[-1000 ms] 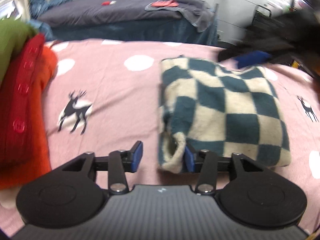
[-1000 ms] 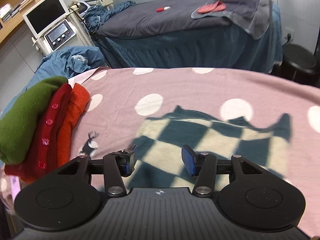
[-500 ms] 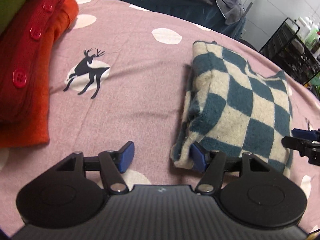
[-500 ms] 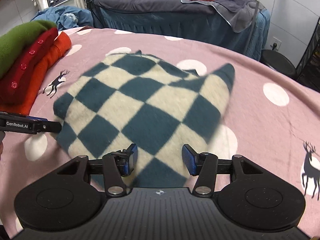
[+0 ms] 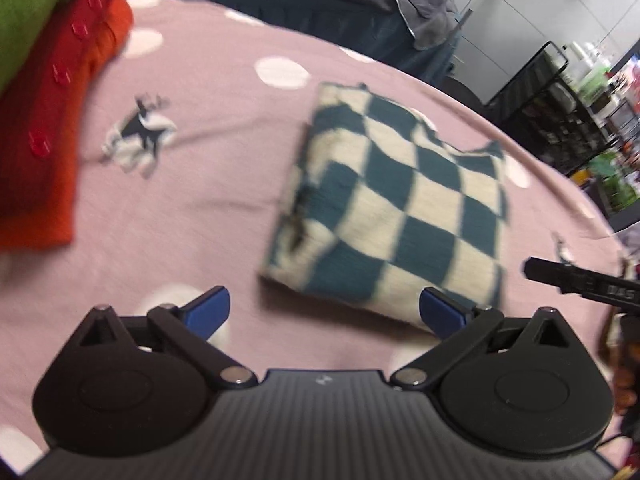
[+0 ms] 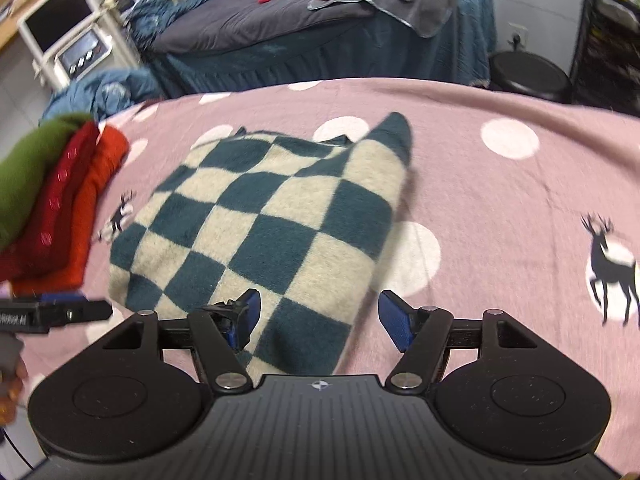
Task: Fold small clothes
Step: 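Move both grippers to the folded checkered sweater bundle, then grasp the sweater bundle edge with the left gripper while the right gripper grasps it too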
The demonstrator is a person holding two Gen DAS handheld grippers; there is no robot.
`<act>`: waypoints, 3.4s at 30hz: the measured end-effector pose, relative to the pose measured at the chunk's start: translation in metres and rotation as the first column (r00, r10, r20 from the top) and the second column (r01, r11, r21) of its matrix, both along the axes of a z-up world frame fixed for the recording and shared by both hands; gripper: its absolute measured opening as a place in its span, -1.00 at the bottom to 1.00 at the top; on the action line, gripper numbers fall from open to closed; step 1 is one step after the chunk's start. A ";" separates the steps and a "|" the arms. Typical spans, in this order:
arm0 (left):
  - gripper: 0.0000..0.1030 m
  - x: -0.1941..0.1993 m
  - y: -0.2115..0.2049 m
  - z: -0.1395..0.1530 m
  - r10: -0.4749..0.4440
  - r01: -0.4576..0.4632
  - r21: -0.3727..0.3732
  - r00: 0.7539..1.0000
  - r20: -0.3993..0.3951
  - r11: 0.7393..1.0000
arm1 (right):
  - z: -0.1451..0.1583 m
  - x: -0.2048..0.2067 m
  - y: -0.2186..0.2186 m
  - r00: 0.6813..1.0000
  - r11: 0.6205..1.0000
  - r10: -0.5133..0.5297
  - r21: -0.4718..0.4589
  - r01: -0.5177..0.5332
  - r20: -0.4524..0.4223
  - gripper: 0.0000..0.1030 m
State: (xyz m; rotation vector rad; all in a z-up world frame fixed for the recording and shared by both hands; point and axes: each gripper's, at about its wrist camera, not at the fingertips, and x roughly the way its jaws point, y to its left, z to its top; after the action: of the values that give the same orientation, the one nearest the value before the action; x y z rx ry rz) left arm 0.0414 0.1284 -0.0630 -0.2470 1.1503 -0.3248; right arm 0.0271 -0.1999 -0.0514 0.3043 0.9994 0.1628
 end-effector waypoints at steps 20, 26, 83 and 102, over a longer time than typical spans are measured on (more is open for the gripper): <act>1.00 0.015 -0.029 -0.049 0.129 -0.145 -0.091 0.978 -0.166 0.985 | -0.041 -0.030 -0.048 0.954 0.896 -0.226 0.342 0.284 -0.198 1.00; 1.00 0.020 -0.020 -0.067 0.206 -0.235 -0.126 0.956 -0.208 0.964 | -0.048 -0.016 -0.051 0.952 0.869 -0.225 0.398 0.292 -0.207 1.00; 0.65 0.093 -0.025 -0.102 0.337 -0.418 -0.285 0.895 -0.292 0.863 | -0.077 0.070 -0.022 0.969 0.888 -0.145 0.406 0.217 -0.200 1.00; -0.28 0.087 -0.035 -0.079 0.284 -0.329 -0.205 0.933 -0.222 0.922 | -0.060 0.060 -0.018 0.968 0.913 -0.164 0.342 0.223 -0.192 0.60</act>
State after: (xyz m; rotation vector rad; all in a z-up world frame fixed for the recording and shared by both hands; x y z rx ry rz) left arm 0.1281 0.0930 -0.1420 -0.6772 1.2369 -0.1609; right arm 0.0871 -0.2182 -0.1115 0.7623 1.0898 0.1424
